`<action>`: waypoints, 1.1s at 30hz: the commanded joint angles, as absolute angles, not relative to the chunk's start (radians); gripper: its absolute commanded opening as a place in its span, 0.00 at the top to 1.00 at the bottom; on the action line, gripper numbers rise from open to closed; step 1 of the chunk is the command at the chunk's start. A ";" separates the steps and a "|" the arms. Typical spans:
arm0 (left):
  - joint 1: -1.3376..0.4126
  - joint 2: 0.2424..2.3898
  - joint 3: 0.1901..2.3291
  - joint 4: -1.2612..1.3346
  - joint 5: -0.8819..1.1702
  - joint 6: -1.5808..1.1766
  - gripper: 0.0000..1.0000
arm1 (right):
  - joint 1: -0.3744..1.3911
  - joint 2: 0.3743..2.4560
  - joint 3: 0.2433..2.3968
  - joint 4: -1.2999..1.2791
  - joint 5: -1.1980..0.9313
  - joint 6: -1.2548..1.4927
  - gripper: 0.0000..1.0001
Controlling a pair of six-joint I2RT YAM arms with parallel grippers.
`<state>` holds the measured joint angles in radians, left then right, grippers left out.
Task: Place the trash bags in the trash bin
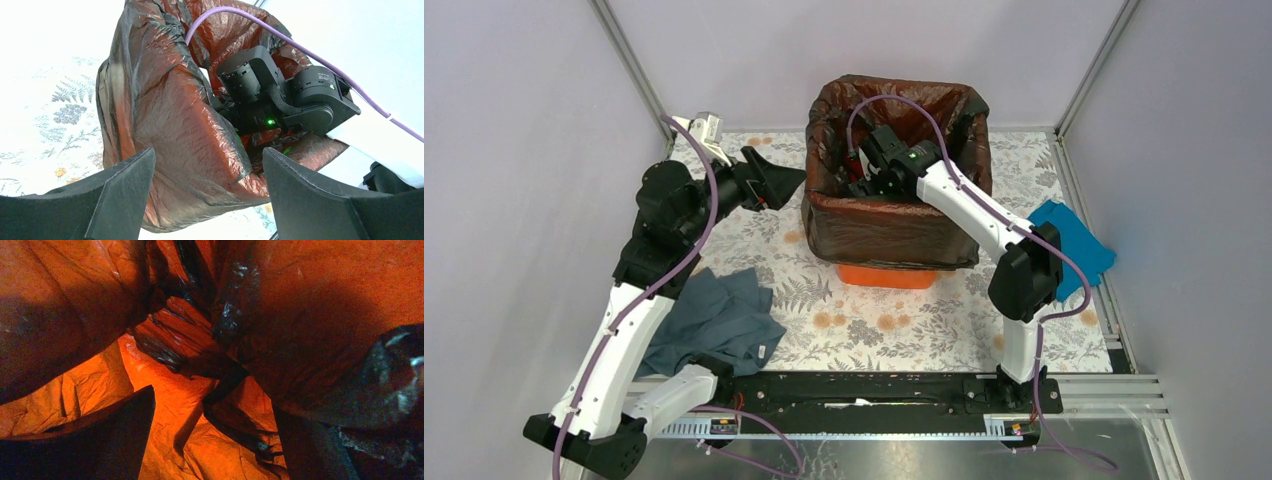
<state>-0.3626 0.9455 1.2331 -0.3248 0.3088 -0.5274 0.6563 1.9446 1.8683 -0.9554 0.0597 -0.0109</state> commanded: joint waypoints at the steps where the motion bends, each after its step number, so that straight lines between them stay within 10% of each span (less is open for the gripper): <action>1: -0.362 0.930 1.223 -0.303 0.308 -0.520 0.17 | 0.660 2.034 1.807 -0.915 0.037 -0.023 0.07; 21: -0.362 0.997 1.167 -0.136 0.453 -0.672 0.15 | 0.660 1.810 2.401 -1.030 0.131 0.121 0.00; 33: -0.362 0.968 1.132 -0.134 0.423 -0.661 0.14 | 0.660 1.190 1.784 -0.792 0.451 0.204 0.00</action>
<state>-0.3626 0.9646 1.1511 -0.2119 0.4110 -0.6472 0.6567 1.2690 1.9205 -0.8513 0.2306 0.1581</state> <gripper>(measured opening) 0.864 0.994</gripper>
